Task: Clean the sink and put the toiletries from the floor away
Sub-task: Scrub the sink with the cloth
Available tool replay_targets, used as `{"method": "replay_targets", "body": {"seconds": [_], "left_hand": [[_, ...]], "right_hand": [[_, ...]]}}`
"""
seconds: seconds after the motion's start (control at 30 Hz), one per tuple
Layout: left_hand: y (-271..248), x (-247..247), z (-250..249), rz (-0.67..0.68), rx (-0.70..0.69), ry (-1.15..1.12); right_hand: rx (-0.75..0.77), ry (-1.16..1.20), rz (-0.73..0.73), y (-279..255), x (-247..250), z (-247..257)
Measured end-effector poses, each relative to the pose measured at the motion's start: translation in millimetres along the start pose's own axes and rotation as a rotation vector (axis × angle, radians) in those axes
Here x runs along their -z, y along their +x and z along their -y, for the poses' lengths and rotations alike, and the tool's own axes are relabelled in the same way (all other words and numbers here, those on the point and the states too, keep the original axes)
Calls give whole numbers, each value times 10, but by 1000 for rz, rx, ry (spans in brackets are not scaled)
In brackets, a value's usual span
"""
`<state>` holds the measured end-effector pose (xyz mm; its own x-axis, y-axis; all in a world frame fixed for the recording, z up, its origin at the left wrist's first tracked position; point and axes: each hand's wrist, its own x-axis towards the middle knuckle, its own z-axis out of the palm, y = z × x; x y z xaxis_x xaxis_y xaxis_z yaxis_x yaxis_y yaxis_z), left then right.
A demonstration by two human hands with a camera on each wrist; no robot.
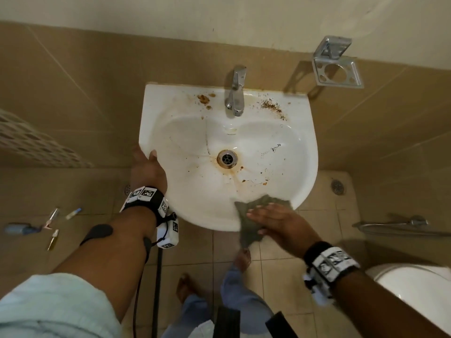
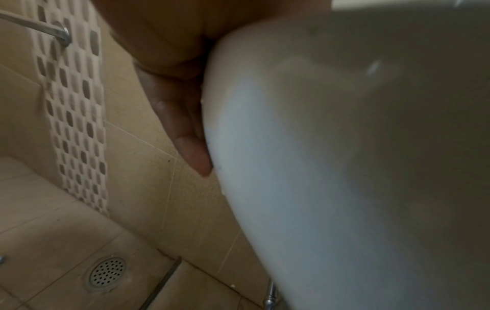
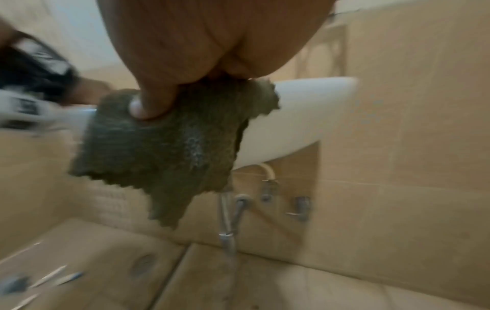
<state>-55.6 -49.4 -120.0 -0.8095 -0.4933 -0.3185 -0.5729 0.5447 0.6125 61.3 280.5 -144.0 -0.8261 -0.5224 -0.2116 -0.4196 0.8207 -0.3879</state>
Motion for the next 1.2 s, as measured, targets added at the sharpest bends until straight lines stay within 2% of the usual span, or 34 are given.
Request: {"method": "replay_targets", "body": {"seconds": [0.07,0.13,0.2,0.3,0.37,0.43,0.5,0.57,0.6,0.67,0.73,0.8,0.87,0.93,1.07,1.13,1.2], "left_hand": [[-2,-11,-11,-6,14,-27],[47,-52,15,-22,22,-31],[94,-89,58,-46,33,-34],[187,-176,149,-72,40,-23],[224,-220,193,-72,48,-10],[253,-242,228,-76,58,11],[277,-259,246,-82,55,16],[300,-270,260,-83,63,11],[304,-271,263,-82,67,16],[304,-269,264,-83,65,25],[302,-266,256,-90,51,38],[304,-272,261,-98,45,49],[315,-283,281,-103,35,61],[334,-292,290,-106,30,69],[330,-289,274,-111,29,91],[311,-287,259,-122,16,102],[287,-282,241,-121,14,103]], "right_hand": [[-72,7,-41,-153,117,-318],[-162,-7,-88,-209,83,-281],[-180,27,-143,-146,-69,88],[-26,241,-166,299,-371,832],[-19,297,-71,679,-509,1217],[6,259,-35,904,-556,1336],[89,257,-3,834,-481,1141],[219,205,39,567,-333,719],[235,184,59,401,-220,438],[191,151,37,89,53,-182],[71,123,-10,-119,329,-678],[-13,82,-49,-188,439,-831],[-15,64,-53,-132,334,-593],[48,90,15,17,110,-130],[120,228,141,647,-327,709],[179,241,142,913,-452,923],[259,200,115,964,-554,937]]}}
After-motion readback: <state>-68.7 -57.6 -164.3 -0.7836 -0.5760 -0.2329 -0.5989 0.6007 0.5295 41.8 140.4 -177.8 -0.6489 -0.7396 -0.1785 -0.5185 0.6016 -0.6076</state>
